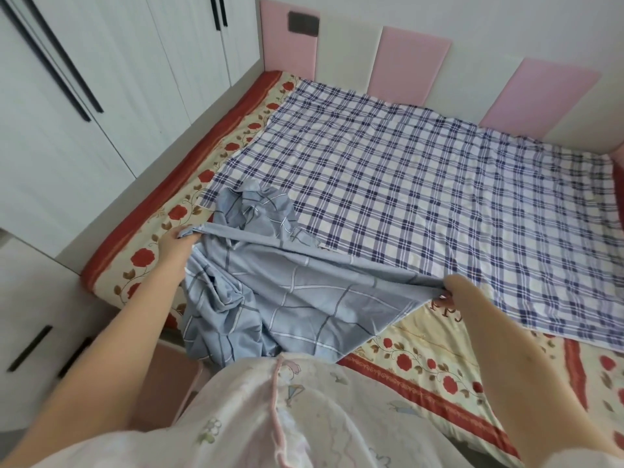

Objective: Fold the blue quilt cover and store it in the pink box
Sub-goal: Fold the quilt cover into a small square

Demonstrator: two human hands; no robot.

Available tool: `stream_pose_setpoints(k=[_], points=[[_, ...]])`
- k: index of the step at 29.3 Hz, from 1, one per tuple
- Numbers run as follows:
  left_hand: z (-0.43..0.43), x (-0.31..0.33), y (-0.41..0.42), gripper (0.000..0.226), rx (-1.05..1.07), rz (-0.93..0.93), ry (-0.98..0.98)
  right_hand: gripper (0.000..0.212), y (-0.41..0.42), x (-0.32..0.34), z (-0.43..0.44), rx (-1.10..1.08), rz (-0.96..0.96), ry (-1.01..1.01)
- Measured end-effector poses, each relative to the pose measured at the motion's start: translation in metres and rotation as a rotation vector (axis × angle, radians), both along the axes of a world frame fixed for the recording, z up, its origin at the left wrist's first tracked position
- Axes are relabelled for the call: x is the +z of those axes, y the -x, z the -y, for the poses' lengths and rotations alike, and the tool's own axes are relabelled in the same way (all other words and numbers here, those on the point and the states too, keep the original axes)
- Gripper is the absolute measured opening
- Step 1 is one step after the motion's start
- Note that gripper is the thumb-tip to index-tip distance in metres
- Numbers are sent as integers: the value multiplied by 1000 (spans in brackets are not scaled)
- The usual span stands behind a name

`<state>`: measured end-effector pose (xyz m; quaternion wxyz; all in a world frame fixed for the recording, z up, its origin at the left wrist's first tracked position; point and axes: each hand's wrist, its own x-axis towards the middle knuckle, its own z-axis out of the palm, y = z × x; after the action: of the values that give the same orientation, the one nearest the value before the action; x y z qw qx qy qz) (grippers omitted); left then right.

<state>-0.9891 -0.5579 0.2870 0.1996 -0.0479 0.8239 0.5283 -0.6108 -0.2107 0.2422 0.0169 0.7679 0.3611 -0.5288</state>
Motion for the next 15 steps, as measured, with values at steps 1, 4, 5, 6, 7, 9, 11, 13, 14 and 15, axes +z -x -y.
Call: stream_pose_setpoints(k=[1,4,5,6,7,9,11,13,14,15], points=[[-2,1,-2,35,-12,-18,-7,19,1,-8,0,-240,-113,38],[-3,7,-5,33,-2,-57,-4,15,8,-11,8,-521,-284,42],[-3,6,-5,31,11,-79,8,17,6,-10,6,-365,-241,-15],[-4,5,-3,29,21,-108,27,23,6,-6,1,-121,-190,-106],[-2,3,1,27,18,-140,62,28,7,0,-3,159,-122,-202],[1,-1,2,29,-63,-184,180,24,3,19,-7,723,32,-262],[-2,-5,1,28,-181,-222,277,18,-2,38,-8,1086,206,-189],[-6,-7,-2,22,-231,-233,321,17,-6,41,-8,1150,332,-128],[-8,-8,-3,22,-225,-223,335,16,-10,38,-5,1089,337,-102],[-9,-10,-4,25,-201,-206,337,15,-14,33,-2,961,286,-50]])
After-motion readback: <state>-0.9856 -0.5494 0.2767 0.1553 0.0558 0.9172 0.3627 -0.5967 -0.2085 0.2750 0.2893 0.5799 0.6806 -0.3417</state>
